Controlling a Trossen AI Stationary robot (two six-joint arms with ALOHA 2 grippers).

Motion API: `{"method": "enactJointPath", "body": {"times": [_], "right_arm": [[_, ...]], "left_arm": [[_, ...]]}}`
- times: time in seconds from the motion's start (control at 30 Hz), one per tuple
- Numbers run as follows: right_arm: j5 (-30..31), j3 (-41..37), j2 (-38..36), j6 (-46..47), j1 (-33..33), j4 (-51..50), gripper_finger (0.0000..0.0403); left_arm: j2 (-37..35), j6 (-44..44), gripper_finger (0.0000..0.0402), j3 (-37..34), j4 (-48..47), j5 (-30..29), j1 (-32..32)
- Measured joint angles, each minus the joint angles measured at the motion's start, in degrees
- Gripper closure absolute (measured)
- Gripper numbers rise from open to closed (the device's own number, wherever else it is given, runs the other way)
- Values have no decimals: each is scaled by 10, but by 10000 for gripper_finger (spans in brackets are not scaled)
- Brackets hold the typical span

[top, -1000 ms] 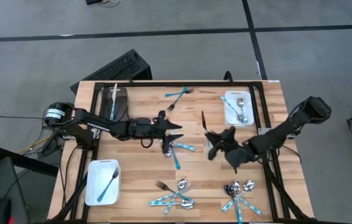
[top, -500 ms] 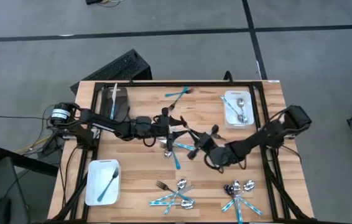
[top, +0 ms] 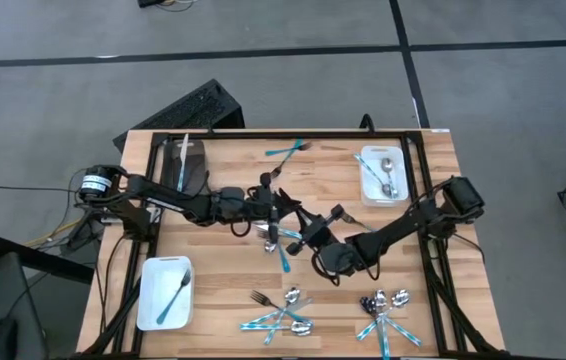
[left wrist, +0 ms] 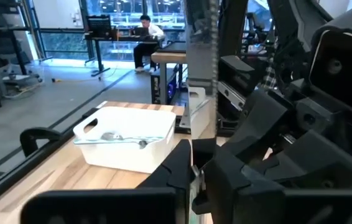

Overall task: Sort silverware by color (type)
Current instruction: Put the blue white knife into the black bin

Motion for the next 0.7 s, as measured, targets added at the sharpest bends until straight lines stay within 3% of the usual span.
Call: {"method": "enactJointPath", "body": {"times": [0.17,0.27,0.33,0.5,0.7], "right_arm": [[-3,0,-1,-9,-1,5,351],[-3,1,-1,19,0,6,324],[7,-1,-10,32,1,-3,297],[10,0,-51,36,21,-39,216],[-6,0,-86,115,33,-127,149]], "left_arm": [[-6,15,387,0,-6,-3,2],[-23,41,394,0,-33,-7,1],[-51,65,394,0,-81,-44,4],[-177,77,397,0,-315,-153,41],[-333,-22,397,0,-641,-170,181]]}}
